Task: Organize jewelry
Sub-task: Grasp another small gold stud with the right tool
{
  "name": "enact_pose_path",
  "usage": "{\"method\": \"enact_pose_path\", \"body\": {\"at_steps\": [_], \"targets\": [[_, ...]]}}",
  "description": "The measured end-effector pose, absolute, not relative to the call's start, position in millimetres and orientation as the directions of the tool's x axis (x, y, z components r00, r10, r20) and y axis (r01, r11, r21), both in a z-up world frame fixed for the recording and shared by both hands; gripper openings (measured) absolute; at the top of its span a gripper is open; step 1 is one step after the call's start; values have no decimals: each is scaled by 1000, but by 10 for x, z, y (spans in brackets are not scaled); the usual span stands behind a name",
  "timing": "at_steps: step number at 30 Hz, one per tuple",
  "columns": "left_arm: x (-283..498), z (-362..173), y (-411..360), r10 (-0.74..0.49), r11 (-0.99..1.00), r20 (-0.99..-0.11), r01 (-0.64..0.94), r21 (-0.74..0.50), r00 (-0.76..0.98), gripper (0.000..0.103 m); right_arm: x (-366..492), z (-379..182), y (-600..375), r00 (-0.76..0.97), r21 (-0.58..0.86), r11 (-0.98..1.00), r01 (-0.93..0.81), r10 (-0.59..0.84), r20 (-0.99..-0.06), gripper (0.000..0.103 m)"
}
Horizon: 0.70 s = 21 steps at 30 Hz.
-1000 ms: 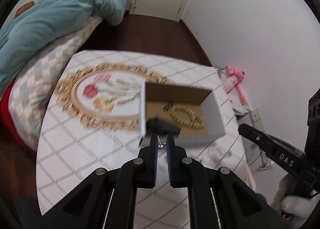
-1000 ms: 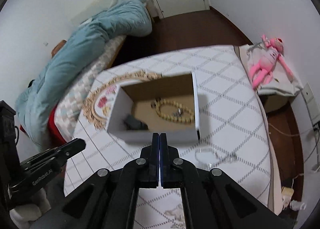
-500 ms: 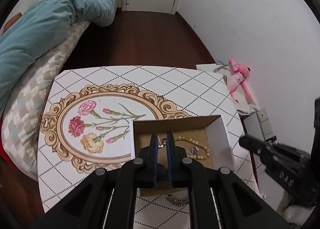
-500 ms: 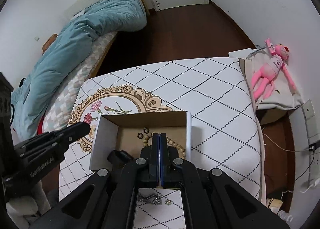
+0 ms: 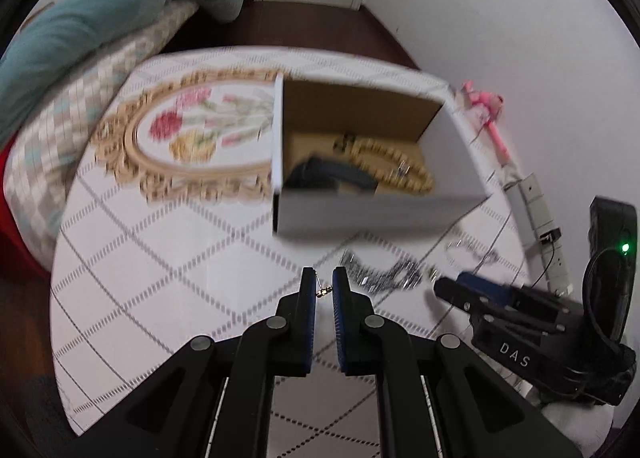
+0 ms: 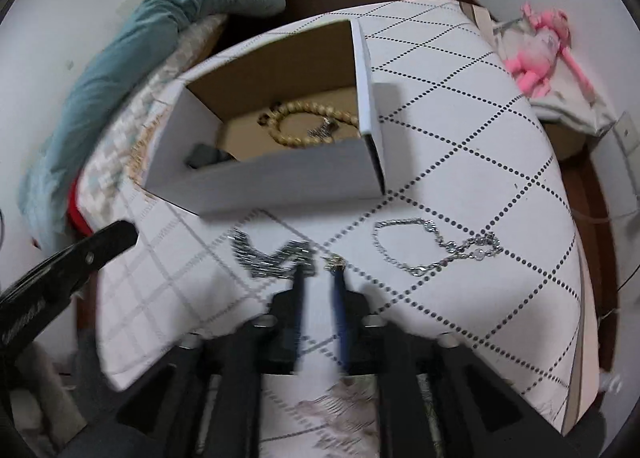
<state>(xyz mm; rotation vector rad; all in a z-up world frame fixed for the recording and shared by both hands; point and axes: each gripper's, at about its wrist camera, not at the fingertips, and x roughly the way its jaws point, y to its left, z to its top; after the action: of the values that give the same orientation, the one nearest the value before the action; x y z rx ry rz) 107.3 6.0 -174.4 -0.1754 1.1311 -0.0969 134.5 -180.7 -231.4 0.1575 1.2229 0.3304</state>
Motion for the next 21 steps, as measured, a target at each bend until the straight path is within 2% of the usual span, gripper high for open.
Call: {"method": "enact_pose_path", "body": {"at_steps": [1,10,12,13,14,17,21], "targets": [[1047,-1802,68,-159,983,-896,-18,-183,415,6,1333,-2348,-1791,306,281,944,-173,322,-896,36],[991,-2025,134,-133,986,-913,-40,-160,385,6,1307,-2447,-1542,381,89,957,-277,195,-904,36],[994,-2028,138,-131,987,-913,-40,-158,386,6,1287,-2455,-1500,404,44,957,-288,163,-900,31],[993,-2026,138,-130,987,-913,-40,-157,387,6,1272,-2464,-1489,411,26,956,-292,150,-899,18],[989,-2024,141,-130,987,-912,-40,-157,388,6,1286,-2459,-1469,410,30,955,-294,154,-899,11],[995,-2005,146,-135,985,-911,-43,-164,390,6,1282,-2439,-1532,398,70,958,-279,181,-900,6],[993,-1867,121,-153,983,-898,-33,-183,413,6,1265,-2314,-1661,384,165,958,-234,247,-890,4]]}}
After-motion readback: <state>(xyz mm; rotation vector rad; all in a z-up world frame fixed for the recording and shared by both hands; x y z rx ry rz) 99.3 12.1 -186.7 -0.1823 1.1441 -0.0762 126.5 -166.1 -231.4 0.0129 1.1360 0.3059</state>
